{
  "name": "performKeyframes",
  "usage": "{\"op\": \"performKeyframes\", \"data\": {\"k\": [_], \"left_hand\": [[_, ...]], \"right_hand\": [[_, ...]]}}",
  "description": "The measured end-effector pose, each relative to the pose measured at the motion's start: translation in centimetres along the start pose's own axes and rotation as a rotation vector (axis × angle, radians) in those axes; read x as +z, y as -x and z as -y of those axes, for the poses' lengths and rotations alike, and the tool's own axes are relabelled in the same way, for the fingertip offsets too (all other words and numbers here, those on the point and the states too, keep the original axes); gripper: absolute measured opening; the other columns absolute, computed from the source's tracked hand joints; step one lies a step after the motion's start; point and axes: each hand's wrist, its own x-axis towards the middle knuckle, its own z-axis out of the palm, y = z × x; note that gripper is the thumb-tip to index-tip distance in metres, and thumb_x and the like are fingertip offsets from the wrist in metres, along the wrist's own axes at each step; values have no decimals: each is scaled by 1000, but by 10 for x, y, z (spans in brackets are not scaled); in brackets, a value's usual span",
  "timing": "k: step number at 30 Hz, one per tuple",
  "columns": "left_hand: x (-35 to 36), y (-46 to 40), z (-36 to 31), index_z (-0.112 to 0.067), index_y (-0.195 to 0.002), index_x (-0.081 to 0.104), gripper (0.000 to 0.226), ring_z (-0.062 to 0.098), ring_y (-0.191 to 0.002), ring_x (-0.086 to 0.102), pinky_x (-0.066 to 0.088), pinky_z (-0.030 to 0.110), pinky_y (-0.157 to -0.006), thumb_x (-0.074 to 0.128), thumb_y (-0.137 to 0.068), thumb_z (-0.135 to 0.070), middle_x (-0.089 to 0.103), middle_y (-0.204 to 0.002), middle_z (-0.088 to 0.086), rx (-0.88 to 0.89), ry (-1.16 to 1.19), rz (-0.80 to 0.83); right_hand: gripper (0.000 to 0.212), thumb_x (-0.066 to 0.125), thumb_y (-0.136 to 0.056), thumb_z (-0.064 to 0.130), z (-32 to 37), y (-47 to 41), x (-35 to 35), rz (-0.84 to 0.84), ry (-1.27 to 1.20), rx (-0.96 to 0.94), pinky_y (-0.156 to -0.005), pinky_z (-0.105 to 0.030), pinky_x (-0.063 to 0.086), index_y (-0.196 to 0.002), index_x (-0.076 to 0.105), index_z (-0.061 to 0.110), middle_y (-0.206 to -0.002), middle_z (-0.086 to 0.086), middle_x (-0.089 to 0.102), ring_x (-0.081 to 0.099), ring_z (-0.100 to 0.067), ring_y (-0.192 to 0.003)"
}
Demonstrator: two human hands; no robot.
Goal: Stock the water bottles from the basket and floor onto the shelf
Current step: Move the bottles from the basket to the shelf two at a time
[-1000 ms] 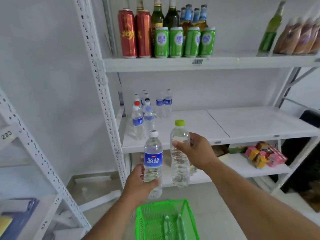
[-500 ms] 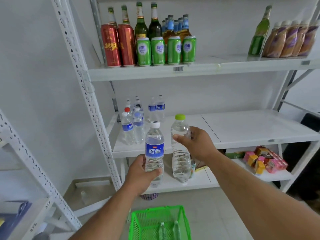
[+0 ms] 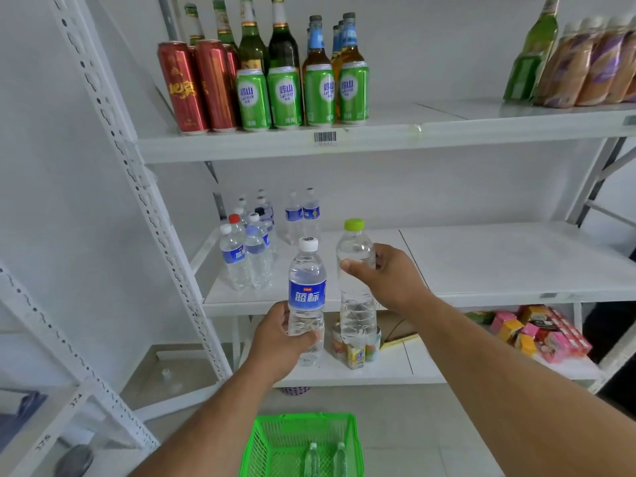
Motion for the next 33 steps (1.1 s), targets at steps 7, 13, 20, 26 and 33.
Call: {"op": "performKeyframes", "data": {"k": [7, 13, 20, 26, 33], "left_hand": [[6, -48, 1, -31, -109, 60, 50, 4, -89, 70, 52, 21, -74, 86, -68, -17, 74, -102, -10, -8, -17, -9], [1, -107, 11, -37, -109, 58, 51, 2, -93, 66, 49, 20, -72, 86, -69, -23, 70, -103, -16, -28, 6, -24], [-6, -169, 19, -37, -108, 55, 49, -2, -95, 61, 44, 13, -70, 84, -71, -24, 66, -102, -21, -25, -21, -22], [-2, -218, 29, -41, -106, 52, 51, -9, -92, 57, 41, 10, -68, 85, -70, -24, 62, -100, -24, -49, -24, -25], [13, -283, 51, -37, -118, 52, 60, 10, -108, 60, 50, 31, -89, 86, -70, -26, 63, -115, -14, -111, 9, -53]], "right_hand": [[40, 73, -79, 59, -12, -53, 9, 10, 24, 8, -70, -23, 51, -105, 71, 28, -90, 14, 74, 68, -3, -82], [43, 74, -79, 57, -21, -108, 31, 11, 38, 17, -81, -30, 55, -108, 69, 26, -97, 12, 74, 69, -6, -88], [40, 75, -79, 55, -31, -160, 56, -8, 15, 39, -87, -39, 57, -106, 67, 26, -97, 10, 74, 69, -9, -91], [36, 75, -79, 54, -51, -206, 68, -10, 19, 40, -84, -36, 57, -102, 69, 26, -94, 11, 75, 70, -8, -89], [36, 77, -78, 51, -86, -276, 83, 24, -18, 56, -82, -32, 57, -103, 69, 27, -94, 12, 75, 70, -6, -89]]}}
